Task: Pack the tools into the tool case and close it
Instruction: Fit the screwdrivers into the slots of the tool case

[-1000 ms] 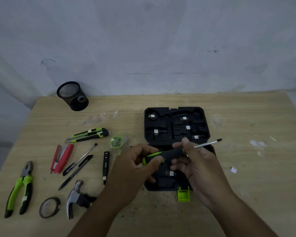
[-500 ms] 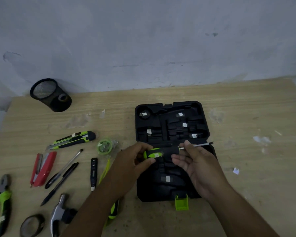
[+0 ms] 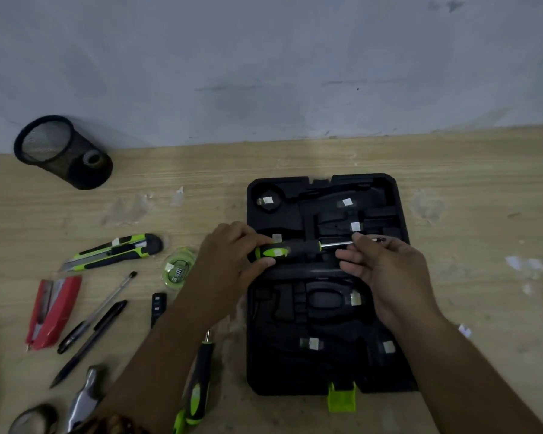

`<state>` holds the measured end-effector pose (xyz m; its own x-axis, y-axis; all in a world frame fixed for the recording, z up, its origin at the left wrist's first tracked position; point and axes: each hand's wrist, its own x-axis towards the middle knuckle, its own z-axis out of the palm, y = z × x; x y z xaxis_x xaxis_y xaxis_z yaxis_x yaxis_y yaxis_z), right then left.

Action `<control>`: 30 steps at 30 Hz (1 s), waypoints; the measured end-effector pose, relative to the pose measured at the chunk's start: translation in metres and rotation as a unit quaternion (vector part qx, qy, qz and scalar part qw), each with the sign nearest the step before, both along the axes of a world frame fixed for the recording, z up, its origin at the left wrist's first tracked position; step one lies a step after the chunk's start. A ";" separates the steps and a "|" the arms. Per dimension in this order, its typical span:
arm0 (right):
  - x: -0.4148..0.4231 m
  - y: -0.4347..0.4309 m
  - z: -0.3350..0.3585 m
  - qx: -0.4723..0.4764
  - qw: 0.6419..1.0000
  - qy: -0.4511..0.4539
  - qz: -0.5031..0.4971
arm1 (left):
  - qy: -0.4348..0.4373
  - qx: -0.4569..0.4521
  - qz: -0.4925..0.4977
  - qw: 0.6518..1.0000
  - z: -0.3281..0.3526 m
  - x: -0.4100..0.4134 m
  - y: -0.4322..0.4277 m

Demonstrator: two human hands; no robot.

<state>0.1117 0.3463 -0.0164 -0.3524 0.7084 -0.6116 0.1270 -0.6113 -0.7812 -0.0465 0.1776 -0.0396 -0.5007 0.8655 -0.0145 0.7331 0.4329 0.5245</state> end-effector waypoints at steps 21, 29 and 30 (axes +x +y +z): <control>0.002 0.015 -0.018 0.128 0.981 -0.138 0.048 | 0.106 -0.001 -0.004 0.994 -0.017 -0.011 0.006; 0.005 0.021 -0.019 0.271 0.923 -0.241 0.129 | 0.135 -0.006 -0.007 0.991 -0.018 -0.013 0.009; 0.006 0.020 -0.019 0.298 0.910 -0.252 0.141 | 0.141 -0.006 -0.005 0.990 -0.018 -0.012 0.009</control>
